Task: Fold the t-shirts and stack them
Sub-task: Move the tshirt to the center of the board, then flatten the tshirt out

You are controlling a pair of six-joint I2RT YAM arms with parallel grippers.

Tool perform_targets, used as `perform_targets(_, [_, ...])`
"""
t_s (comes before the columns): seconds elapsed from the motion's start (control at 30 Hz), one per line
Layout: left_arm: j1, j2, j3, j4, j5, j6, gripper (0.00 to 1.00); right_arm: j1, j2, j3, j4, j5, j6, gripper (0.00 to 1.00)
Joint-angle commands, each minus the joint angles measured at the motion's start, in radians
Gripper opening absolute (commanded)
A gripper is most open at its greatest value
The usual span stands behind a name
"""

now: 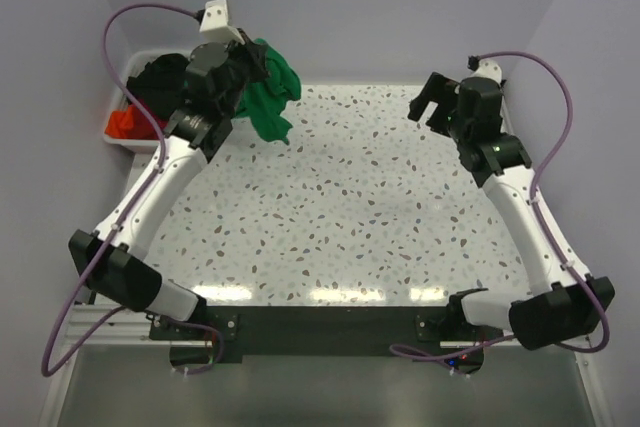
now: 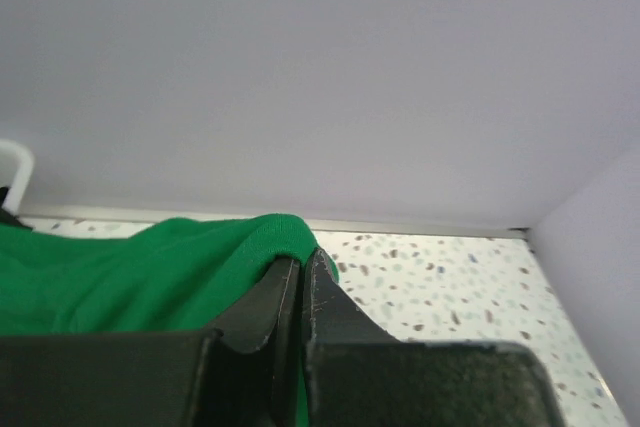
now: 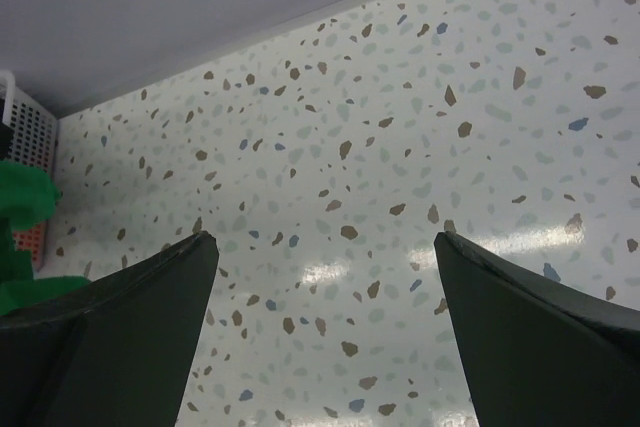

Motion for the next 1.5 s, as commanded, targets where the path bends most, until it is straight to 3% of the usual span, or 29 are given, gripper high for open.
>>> perform_targets(0.0, [-0.059, -0.119, 0.044, 0.055, 0.171, 0.036, 0.0, 0.0, -0.1, -0.012, -0.049, 0.053, 0.026, 0.95])
perform_targets(0.33, [-0.205, -0.197, 0.112, -0.086, 0.205, 0.087, 0.0, 0.0, -0.226, -0.061, -0.091, 0.043, 0.027, 0.95])
perform_targets(0.53, [-0.269, -0.153, 0.124, -0.129, 0.325, 0.096, 0.0, 0.0, -0.271, -0.081, -0.086, 0.063, 0.018, 0.95])
perform_targets(0.63, [-0.277, -0.174, 0.007, -0.103, 0.173, 0.041, 0.0, 0.001, -0.269, -0.086, -0.083, 0.066, 0.009, 0.96])
perform_targets(0.67, [-0.277, -0.176, -0.062, -0.103, 0.091, -0.02, 0.12, 0.001, -0.268, -0.089, -0.082, 0.066, 0.007, 0.96])
perform_targets(0.7, [-0.277, -0.162, -0.086, -0.155, -0.118, -0.066, 0.3, 0.0, -0.258, -0.094, -0.078, 0.063, 0.007, 0.96])
perform_targets(0.73, [-0.277, -0.148, -0.103, -0.205, -0.229, -0.126, 0.61, 0.001, -0.255, -0.104, -0.069, 0.05, 0.009, 0.96])
perform_targets(0.77, [-0.274, -0.131, -0.123, -0.309, -0.327, -0.236, 0.7, 0.001, -0.249, -0.112, -0.066, 0.043, 0.01, 0.96])
perform_targets(0.8, [-0.272, -0.095, -0.136, -0.344, -0.462, -0.275, 0.75, 0.0, -0.245, -0.117, -0.062, 0.034, 0.013, 0.96])
perform_targets(0.9, [-0.272, -0.054, -0.202, -0.441, -0.624, -0.445, 0.86, 0.001, -0.228, -0.138, -0.046, 0.014, 0.012, 0.96])
perform_targets(1.0, [-0.271, -0.054, -0.273, -0.51, -0.69, -0.62, 0.91, 0.0, -0.219, -0.169, -0.031, 0.004, 0.009, 0.96])
perform_targets(1.17, [-0.274, -0.093, -0.387, -0.366, -0.565, -0.539, 0.91, 0.001, -0.186, -0.196, -0.02, -0.045, -0.002, 0.95])
perform_targets(1.47, [-0.32, -0.134, -0.538, -0.349, -0.264, -0.513, 0.86, 0.014, -0.166, -0.34, 0.012, -0.191, 0.012, 0.95])
